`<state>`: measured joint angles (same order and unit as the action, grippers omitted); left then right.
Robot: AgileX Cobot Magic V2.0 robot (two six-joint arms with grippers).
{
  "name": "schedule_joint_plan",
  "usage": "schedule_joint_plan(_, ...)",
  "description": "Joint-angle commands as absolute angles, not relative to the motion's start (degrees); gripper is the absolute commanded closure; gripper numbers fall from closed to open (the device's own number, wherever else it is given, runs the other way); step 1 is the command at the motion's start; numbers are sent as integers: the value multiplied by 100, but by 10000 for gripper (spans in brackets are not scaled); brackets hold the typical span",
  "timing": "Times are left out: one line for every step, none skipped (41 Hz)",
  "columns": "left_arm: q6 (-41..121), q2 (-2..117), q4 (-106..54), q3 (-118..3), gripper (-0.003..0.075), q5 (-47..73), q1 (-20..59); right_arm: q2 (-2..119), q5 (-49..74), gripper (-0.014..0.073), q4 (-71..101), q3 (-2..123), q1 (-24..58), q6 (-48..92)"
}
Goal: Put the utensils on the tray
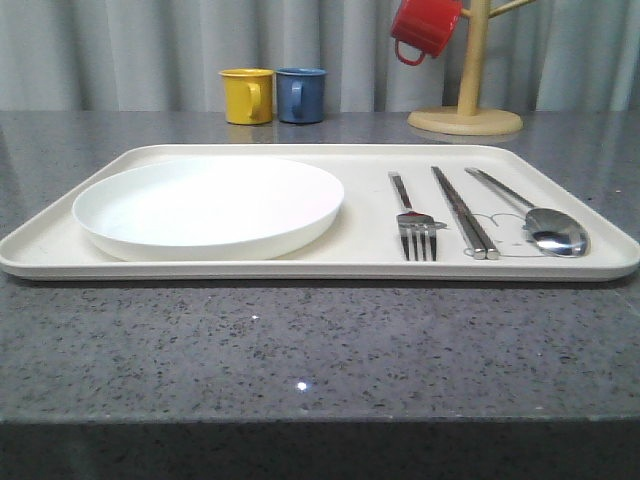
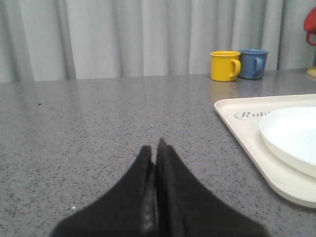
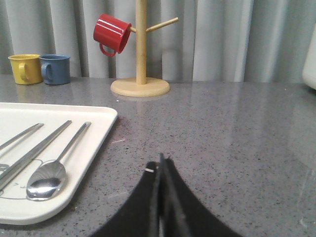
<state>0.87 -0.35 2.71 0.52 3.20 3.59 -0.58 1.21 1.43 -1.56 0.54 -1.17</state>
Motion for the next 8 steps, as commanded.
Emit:
schedule_joint_plan(46, -175, 230, 41, 738, -109, 394, -156, -366, 662, 84, -150, 23, -127)
schedule_joint_plan(46, -175, 230, 41, 738, -109, 394, -156, -366, 662, 84, -150, 23, -127)
schedule_joint_plan(46, -175, 230, 41, 738, -109, 394, -156, -366, 662, 84, -150, 23, -127)
schedule_joint_plan(46, -175, 230, 41, 738, -109, 394, -156, -366, 662, 84, -150, 23, -127)
schedule_joint_plan(46, -175, 230, 41, 738, -109, 394, -156, -366, 662, 84, -150, 23, -127)
schedule_joint_plan(46, -175, 230, 41, 738, -109, 394, -156, -366, 662, 84, -150, 23, -127)
schedule_joint_plan(46, -175, 230, 41, 738, -109, 394, -156, -366, 662, 84, -150, 23, -127)
schedule_joint_plan(46, -175, 230, 41, 738, -109, 394, -156, -366, 662, 84, -150, 23, -127)
